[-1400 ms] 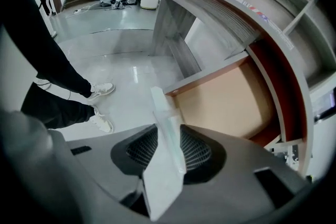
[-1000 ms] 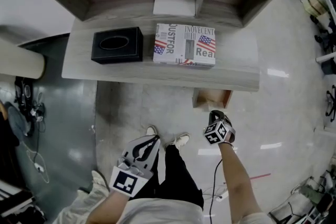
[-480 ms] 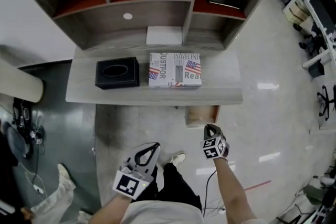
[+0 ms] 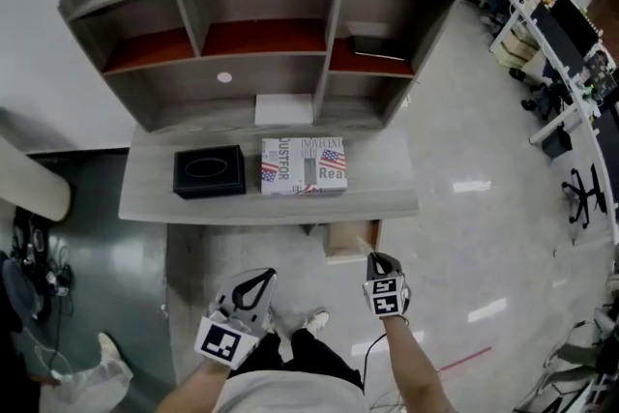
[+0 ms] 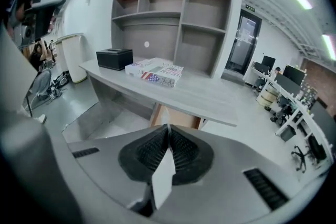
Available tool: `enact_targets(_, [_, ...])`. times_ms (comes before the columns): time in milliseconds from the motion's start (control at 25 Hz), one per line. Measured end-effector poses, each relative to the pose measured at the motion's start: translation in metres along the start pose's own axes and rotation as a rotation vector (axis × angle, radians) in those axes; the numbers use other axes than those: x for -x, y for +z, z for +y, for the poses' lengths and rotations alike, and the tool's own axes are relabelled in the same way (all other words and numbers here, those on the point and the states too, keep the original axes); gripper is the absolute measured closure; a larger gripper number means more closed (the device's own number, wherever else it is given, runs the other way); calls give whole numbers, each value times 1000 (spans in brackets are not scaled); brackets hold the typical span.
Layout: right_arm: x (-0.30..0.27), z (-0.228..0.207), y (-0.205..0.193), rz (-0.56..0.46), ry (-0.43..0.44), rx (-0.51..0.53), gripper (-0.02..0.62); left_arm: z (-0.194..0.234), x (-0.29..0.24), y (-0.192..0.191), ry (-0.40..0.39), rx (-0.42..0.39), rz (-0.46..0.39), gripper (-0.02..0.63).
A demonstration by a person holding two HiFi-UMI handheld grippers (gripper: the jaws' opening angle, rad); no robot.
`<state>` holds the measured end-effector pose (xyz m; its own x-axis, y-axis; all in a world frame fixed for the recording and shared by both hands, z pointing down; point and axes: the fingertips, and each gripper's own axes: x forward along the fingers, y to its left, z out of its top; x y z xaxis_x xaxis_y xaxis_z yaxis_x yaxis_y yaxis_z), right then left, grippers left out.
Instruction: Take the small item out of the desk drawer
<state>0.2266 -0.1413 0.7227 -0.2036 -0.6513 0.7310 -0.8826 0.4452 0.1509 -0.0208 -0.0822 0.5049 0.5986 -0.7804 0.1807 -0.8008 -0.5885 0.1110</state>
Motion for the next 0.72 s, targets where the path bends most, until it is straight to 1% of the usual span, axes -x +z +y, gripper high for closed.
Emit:
enact_targets(320, [49,-6,44,-123,-38,-72,572,16,6,32,13,-39,-81,588])
enact_targets(560, [93,-5,82,-229,-68,-55,572,27,18,53,42,-56,-129,588])
enact_targets(720, [125,-11,112,-311,-79,-115,572,35,25,70,63,-63,-178,588])
